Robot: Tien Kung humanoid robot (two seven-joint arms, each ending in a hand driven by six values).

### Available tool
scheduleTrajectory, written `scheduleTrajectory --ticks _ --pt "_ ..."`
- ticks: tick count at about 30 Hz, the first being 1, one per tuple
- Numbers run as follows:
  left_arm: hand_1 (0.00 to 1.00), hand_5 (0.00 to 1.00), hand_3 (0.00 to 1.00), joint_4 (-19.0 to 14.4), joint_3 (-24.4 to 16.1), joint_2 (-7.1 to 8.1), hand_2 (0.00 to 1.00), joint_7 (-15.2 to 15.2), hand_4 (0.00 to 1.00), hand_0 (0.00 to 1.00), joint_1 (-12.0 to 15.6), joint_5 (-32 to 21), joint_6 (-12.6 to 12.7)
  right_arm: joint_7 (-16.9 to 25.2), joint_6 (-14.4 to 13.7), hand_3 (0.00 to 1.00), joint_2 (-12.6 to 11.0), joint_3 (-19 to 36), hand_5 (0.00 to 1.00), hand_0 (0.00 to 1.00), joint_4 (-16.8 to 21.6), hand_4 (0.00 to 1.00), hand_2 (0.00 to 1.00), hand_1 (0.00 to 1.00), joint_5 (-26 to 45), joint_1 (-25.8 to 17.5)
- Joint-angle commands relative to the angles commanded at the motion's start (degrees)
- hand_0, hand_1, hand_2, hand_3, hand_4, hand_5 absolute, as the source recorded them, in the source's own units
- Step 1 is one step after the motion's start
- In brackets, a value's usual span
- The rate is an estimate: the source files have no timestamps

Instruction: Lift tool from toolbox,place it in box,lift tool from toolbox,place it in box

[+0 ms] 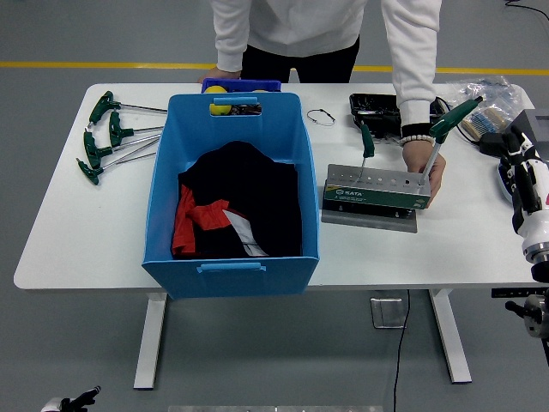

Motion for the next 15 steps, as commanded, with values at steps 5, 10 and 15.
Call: scheduleTrajectory --ticks 5,10,15 --pt "0.818 0.570 0.613 0.0 -0.2 -0.04 0.802 0.1 0.717 0.838 0.0 0.2 0.0 0.9 -1.2 0.998 -4.3 -0.1 0.825 0.998 1.6 0.998 0.959 0.961 -12.2 1.6" --pt "0.818 0.569 0.613 0.0 -0.8 -0.08 0.802 0.2 0.717 0.838 -0.1 0.7 0.0 1.3 -0.9 0.998 -11.2 -3.2 0.728 0.998 3.5 0.998 0.965 0.966 -24.4 4.5" --pt "0.817 0.569 0.612 0.0 -1.4 -0.11 0.801 0.3 0.717 0.838 -0.2 1.4 -0.1 1.3 1.2 0.998 -18.2 -8.4 0.688 0.998 5.1 0.998 0.982 0.974 -36.1 8.8"
